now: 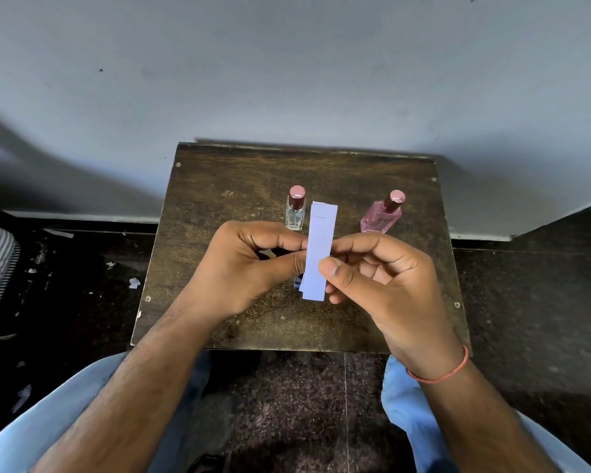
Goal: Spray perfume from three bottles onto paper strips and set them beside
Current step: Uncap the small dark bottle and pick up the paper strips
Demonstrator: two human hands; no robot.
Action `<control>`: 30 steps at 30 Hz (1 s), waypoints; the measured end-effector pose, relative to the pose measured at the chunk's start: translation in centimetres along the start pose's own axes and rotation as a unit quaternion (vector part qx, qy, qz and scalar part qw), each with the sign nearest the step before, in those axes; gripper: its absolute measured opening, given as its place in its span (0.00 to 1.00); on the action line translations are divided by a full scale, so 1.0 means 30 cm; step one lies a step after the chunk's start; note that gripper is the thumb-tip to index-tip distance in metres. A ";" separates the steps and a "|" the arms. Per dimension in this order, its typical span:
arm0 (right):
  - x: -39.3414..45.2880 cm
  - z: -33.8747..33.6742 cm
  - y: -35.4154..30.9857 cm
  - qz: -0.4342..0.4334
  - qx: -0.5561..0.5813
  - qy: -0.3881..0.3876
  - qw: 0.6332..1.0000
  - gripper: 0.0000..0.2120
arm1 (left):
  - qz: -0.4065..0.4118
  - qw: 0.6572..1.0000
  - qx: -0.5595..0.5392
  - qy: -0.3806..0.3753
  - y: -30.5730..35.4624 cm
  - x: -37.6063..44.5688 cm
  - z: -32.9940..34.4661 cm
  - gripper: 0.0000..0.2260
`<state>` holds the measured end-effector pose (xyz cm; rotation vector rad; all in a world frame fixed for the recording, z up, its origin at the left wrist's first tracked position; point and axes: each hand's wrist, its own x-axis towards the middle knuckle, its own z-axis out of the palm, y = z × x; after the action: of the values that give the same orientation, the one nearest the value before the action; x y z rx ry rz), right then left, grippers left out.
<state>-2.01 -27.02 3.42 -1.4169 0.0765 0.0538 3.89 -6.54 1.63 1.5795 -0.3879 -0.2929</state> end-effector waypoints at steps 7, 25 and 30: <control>-0.008 0.013 0.008 -0.020 -0.020 0.041 0.999 0.14 | 0.032 0.997 0.055 0.050 0.000 0.002 0.013 0.04; -0.018 0.016 -0.028 0.123 0.103 -0.047 0.986 0.11 | 0.177 0.957 0.221 0.057 0.002 0.011 0.005 0.09; -0.018 0.037 -0.050 0.160 0.114 -0.079 0.977 0.16 | 0.207 0.934 0.288 0.040 0.002 0.006 0.000 0.08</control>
<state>-2.41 -26.13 5.10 -1.1560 0.1738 0.4125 4.05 -6.61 1.70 2.0176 -0.7782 0.2369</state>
